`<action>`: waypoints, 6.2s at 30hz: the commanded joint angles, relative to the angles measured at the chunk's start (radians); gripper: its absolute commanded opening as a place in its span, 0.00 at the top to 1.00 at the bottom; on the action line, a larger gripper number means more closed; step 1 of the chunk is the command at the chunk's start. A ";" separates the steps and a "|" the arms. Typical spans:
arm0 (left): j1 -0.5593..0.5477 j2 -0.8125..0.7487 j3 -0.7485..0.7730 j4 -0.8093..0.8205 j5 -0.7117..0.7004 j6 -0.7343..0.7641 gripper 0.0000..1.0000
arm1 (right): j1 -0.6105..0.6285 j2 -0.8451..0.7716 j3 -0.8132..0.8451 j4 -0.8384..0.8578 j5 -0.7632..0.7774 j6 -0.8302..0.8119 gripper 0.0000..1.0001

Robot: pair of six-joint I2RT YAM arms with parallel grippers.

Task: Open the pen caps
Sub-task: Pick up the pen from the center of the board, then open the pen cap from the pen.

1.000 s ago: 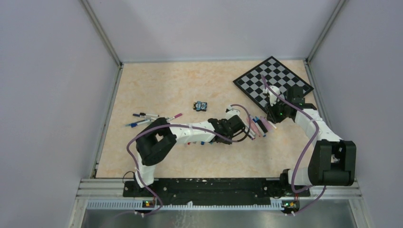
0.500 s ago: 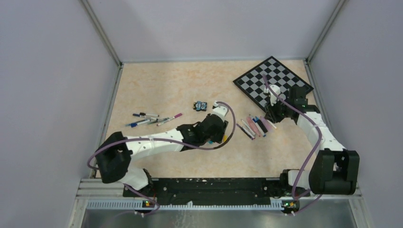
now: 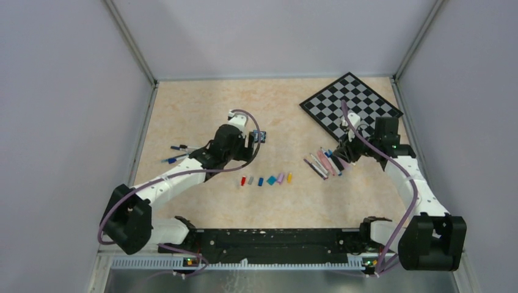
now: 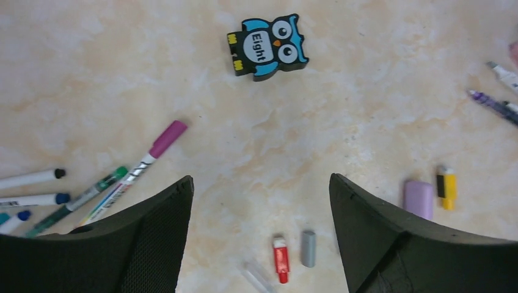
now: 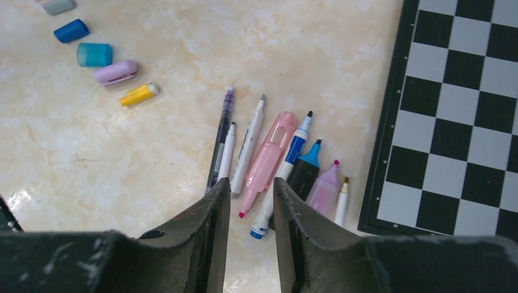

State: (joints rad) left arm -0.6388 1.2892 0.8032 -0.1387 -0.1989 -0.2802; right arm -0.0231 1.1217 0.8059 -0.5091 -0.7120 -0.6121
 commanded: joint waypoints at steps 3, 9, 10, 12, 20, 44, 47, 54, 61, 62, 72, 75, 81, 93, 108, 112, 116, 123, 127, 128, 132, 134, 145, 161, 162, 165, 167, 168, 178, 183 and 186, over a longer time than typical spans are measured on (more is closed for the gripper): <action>0.080 0.036 0.027 0.021 -0.008 0.287 0.12 | -0.005 -0.034 -0.026 0.029 -0.117 -0.051 0.68; 0.167 0.141 0.129 -0.098 0.040 0.409 0.01 | -0.006 -0.042 -0.031 0.033 -0.122 -0.056 0.67; 0.178 0.157 0.150 -0.105 0.056 0.432 0.01 | -0.005 -0.042 -0.031 0.032 -0.121 -0.055 0.67; 0.205 0.193 0.189 -0.129 0.092 0.468 0.01 | -0.005 -0.041 -0.033 0.034 -0.117 -0.053 0.67; 0.307 0.345 0.332 -0.306 0.273 0.616 0.27 | -0.006 -0.052 -0.030 0.035 -0.115 -0.042 0.67; 0.358 0.511 0.380 -0.357 0.269 0.670 0.69 | -0.006 -0.049 -0.031 0.039 -0.104 -0.035 0.66; 0.360 0.519 0.378 -0.358 0.269 0.665 0.69 | -0.006 -0.049 -0.031 0.040 -0.104 -0.035 0.66; 0.363 0.533 0.379 -0.372 0.257 0.642 0.81 | -0.006 -0.049 -0.030 0.037 -0.103 -0.037 0.66; 0.363 0.512 0.380 -0.410 0.276 0.562 0.90 | -0.006 -0.051 -0.027 0.034 -0.096 -0.038 0.66; 0.363 0.504 0.379 -0.414 0.285 0.548 0.90 | -0.006 -0.051 -0.027 0.033 -0.096 -0.038 0.66; 0.344 0.428 0.282 -0.404 0.268 0.412 0.72 | -0.006 -0.051 -0.026 0.033 -0.094 -0.040 0.66; 0.323 0.422 0.278 -0.420 0.212 0.389 0.70 | -0.005 -0.049 -0.025 0.032 -0.095 -0.041 0.66; 0.287 0.418 0.259 -0.435 0.124 0.370 0.73 | -0.006 -0.049 -0.025 0.031 -0.095 -0.041 0.66; 0.286 0.429 0.249 -0.434 0.157 0.346 1.00 | -0.006 -0.050 -0.024 0.026 -0.102 -0.046 0.66; 0.267 -0.159 -0.059 0.039 0.643 0.039 1.00 | -0.006 -0.096 -0.051 0.017 -0.379 -0.040 0.51; 0.178 -0.277 -0.257 0.411 0.735 -0.202 1.00 | -0.005 -0.098 -0.117 0.048 -0.590 -0.013 0.39; -0.032 -0.311 -0.385 0.759 0.544 -0.316 1.00 | -0.005 -0.100 -0.177 0.227 -0.720 0.170 0.36; -0.240 -0.162 -0.417 1.111 0.279 -0.372 1.00 | 0.054 -0.066 -0.256 0.577 -0.696 0.542 0.37; -0.308 -0.058 -0.380 1.200 0.144 -0.398 1.00 | 0.110 -0.030 -0.267 0.647 -0.660 0.647 0.38; -0.319 -0.037 -0.367 1.207 0.117 -0.401 1.00 | 0.123 -0.023 -0.273 0.684 -0.646 0.701 0.38; -0.376 0.047 -0.313 1.246 0.015 -0.412 1.00 | 0.169 0.000 -0.298 0.834 -0.614 0.886 0.38; -0.395 0.088 -0.293 1.265 -0.015 -0.423 1.00 | 0.194 0.003 -0.297 0.836 -0.585 0.900 0.38; -0.459 0.194 -0.223 1.295 -0.077 -0.447 1.00 | 0.248 0.027 -0.294 0.840 -0.505 0.937 0.43; -0.478 0.198 -0.253 1.400 -0.077 -0.347 0.66 | 0.259 0.045 -0.260 0.782 -0.514 0.889 1.00; -0.476 0.181 -0.276 1.429 -0.075 -0.329 0.56 | 0.258 0.045 -0.248 0.739 -0.519 0.851 1.00; -0.452 0.114 -0.344 1.468 -0.021 -0.297 0.26 | 0.259 0.055 -0.208 0.624 -0.555 0.726 1.00; -0.413 0.058 -0.368 1.433 0.055 -0.302 0.10 | 0.259 0.063 -0.187 0.555 -0.584 0.654 1.00; -0.390 0.035 -0.373 1.399 0.108 -0.318 0.03 | 0.258 0.067 -0.176 0.523 -0.600 0.608 1.00; -0.147 0.045 -0.361 1.400 0.649 -0.590 0.02 | 0.259 0.082 -0.159 0.389 -0.672 0.463 1.00; -0.147 0.116 -0.315 1.424 0.673 -0.606 0.07 | 0.259 0.102 -0.163 0.401 -0.679 0.482 1.00; -0.150 0.160 -0.289 1.448 0.667 -0.620 0.10 | 0.260 0.118 -0.165 0.409 -0.685 0.497 1.00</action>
State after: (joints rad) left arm -0.7891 1.4055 0.4561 1.2148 0.4183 -0.8631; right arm 0.2276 1.2232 0.6121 -0.1207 -1.3567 -0.1020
